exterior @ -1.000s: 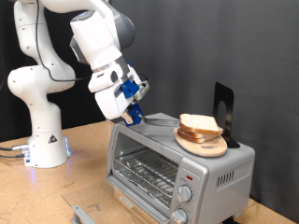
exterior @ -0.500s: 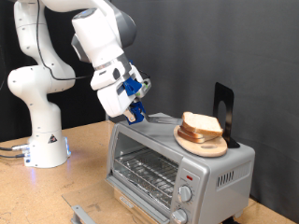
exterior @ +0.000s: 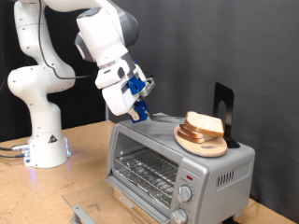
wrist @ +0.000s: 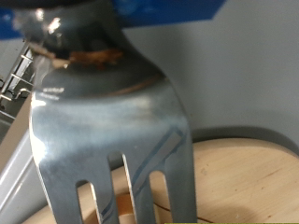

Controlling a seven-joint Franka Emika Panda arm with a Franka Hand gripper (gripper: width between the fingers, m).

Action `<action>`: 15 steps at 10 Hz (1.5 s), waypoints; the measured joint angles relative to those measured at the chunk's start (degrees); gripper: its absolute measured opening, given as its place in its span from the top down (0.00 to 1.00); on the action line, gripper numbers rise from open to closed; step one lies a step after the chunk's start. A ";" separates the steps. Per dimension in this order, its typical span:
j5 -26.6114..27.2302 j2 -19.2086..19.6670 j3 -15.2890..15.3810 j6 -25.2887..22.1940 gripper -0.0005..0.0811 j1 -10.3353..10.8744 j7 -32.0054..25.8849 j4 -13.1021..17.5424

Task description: Make a piece of toast with the oven

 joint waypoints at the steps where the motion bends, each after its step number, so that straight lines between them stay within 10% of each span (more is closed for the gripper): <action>1: -0.13 0.09 0.38 -0.05 0.59 0.00 0.65 0.04; 15: -1.30 1.72 4.26 -0.10 0.59 -0.02 6.78 2.14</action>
